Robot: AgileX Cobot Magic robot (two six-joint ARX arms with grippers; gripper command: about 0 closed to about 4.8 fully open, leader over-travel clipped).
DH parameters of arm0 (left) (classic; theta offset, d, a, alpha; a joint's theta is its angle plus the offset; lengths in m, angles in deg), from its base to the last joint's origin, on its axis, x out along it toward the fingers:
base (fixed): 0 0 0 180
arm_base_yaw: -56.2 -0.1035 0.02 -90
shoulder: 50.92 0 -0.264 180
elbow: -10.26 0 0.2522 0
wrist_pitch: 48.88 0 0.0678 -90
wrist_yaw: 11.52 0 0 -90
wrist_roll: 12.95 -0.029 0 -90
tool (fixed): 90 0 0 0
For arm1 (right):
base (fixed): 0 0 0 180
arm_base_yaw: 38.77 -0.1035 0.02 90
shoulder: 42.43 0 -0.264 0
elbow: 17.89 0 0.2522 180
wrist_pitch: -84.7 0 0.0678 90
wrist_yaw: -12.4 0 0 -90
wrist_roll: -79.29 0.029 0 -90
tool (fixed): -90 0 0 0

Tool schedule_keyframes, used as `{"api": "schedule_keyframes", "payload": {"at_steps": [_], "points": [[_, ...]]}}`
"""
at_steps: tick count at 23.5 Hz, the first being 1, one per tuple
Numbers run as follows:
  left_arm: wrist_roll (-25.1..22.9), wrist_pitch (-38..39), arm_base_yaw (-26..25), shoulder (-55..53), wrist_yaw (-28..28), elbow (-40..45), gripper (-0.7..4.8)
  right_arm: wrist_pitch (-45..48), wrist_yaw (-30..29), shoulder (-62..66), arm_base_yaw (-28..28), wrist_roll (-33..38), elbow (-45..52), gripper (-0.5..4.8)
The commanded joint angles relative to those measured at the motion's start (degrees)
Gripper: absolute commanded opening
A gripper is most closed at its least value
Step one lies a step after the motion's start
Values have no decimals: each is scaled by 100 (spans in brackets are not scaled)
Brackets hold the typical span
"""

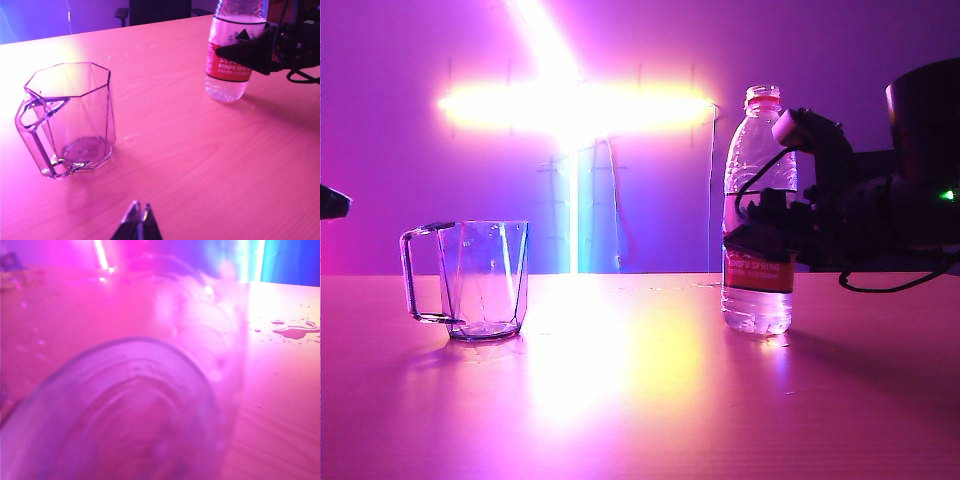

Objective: Pick up the mineral water bottle on the table and pour water into the mug until it's half full.

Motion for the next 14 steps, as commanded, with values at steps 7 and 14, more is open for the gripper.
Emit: {"api": "schedule_keyframes", "payload": {"at_steps": [7,14], "points": [[15,-79,-319,-4,26,-22,-2,249,-22,-72,-15,39,-20,196],[15,-74,-986,31,24,-22,-2,192,-17,-387,-111,-474,-52,196]]}}
